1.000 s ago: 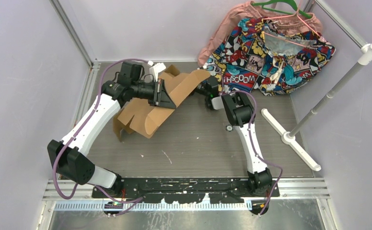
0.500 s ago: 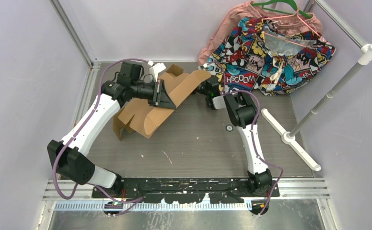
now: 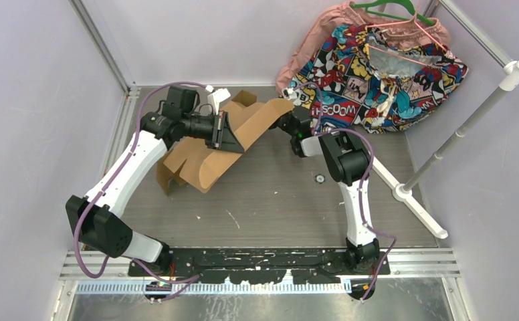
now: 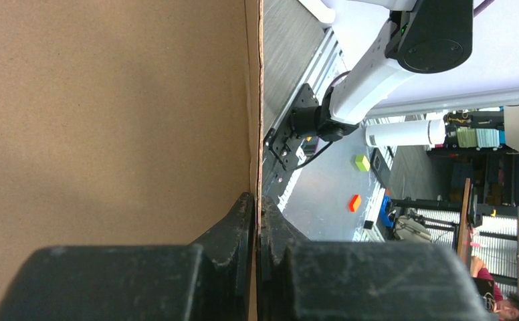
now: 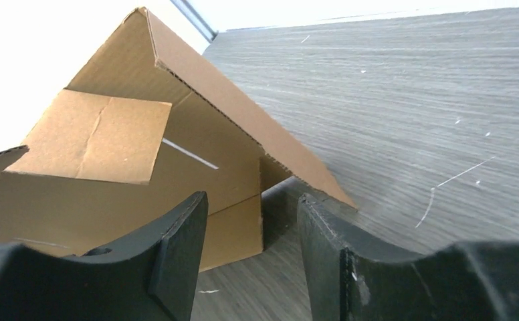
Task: Fold the paper box
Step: Fold the paper box at the center of the board.
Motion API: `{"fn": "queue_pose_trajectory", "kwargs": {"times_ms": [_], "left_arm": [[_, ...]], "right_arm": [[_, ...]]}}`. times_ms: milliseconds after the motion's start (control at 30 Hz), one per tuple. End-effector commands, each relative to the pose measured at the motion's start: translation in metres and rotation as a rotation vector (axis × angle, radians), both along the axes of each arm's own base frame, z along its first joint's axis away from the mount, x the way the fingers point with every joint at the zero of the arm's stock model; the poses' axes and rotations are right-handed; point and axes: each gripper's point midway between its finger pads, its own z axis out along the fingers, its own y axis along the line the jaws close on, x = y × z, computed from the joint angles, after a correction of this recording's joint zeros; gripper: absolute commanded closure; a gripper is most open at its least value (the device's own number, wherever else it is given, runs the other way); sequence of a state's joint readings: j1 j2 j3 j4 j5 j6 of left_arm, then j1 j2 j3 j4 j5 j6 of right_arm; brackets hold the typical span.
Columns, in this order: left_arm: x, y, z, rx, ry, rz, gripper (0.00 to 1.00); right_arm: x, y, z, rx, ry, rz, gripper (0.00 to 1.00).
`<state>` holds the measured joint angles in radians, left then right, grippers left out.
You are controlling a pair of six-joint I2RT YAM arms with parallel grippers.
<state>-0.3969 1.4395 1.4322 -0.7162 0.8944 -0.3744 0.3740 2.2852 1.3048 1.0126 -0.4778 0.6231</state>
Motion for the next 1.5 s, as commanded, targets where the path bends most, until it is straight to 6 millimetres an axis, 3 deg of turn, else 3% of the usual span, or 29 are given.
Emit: {"fn": "queue_pose_trajectory", "kwargs": {"times_ms": [0,333,667,800,1033,1467], "left_arm": [[-0.005,0.0,0.022,-0.046,-0.052,-0.042,0.93],[-0.007,0.0,0.023,-0.049,-0.05,-0.053,0.93],[-0.008,-0.001,0.025,-0.06,-0.048,-0.065,0.93],[-0.007,-0.001,0.025,-0.064,-0.047,-0.065,0.93],[-0.005,0.0,0.023,-0.066,-0.043,-0.062,0.93],[-0.001,-0.001,0.023,-0.084,-0.033,-0.048,0.93]], "right_arm": [[0.018,-0.007,0.039,-0.023,-0.188,-0.092,0.42],[0.035,-0.007,0.038,0.0,-0.223,-0.133,0.4],[0.046,0.001,0.034,0.013,-0.215,-0.115,0.46],[0.049,0.003,0.034,0.016,-0.211,-0.109,0.53],[0.041,0.005,0.031,0.028,-0.196,-0.083,0.77],[0.007,-0.005,0.018,0.047,-0.163,-0.12,0.81]]}}
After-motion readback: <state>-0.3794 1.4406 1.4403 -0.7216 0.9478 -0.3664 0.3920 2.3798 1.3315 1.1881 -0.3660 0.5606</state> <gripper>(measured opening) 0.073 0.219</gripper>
